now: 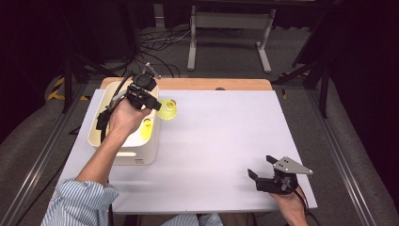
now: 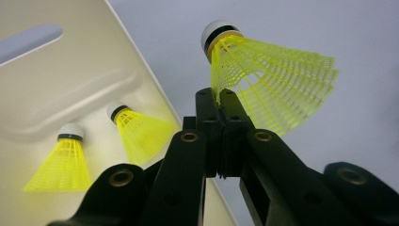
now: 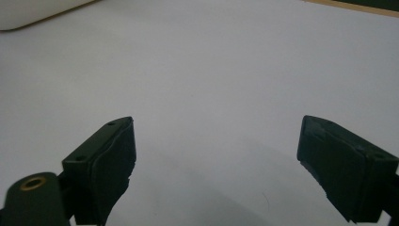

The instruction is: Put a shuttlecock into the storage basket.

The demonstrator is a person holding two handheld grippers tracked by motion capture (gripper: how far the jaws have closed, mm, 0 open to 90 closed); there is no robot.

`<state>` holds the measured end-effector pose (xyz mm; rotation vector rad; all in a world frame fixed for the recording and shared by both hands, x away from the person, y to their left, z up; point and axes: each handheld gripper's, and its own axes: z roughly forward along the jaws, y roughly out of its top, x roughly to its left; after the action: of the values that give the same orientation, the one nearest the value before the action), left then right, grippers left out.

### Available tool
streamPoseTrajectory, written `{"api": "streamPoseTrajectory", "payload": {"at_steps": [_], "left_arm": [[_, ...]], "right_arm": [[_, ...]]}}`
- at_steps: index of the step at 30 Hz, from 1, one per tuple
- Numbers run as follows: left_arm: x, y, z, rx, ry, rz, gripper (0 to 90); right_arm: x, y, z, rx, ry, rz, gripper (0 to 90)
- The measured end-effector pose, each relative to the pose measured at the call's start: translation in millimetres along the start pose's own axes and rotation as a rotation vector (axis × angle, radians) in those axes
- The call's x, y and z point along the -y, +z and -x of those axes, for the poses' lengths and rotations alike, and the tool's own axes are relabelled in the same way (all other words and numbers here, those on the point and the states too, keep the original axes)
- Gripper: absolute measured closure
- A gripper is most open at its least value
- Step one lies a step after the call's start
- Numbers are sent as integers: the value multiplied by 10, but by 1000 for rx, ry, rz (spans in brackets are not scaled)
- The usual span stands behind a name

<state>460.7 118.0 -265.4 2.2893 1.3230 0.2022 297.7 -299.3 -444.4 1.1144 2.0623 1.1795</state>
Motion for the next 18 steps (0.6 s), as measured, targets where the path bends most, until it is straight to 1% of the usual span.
{"api": "streamPoseTrajectory", "payload": {"at_steps": [13, 18], "left_arm": [[42, -69, -139, -16, -28, 13, 893], [77, -88, -217, -24, -49, 19, 893]], "right_arm": [[1, -2, 1, -1, 0, 2, 127], [0, -1, 0, 0, 1, 1, 127]]}}
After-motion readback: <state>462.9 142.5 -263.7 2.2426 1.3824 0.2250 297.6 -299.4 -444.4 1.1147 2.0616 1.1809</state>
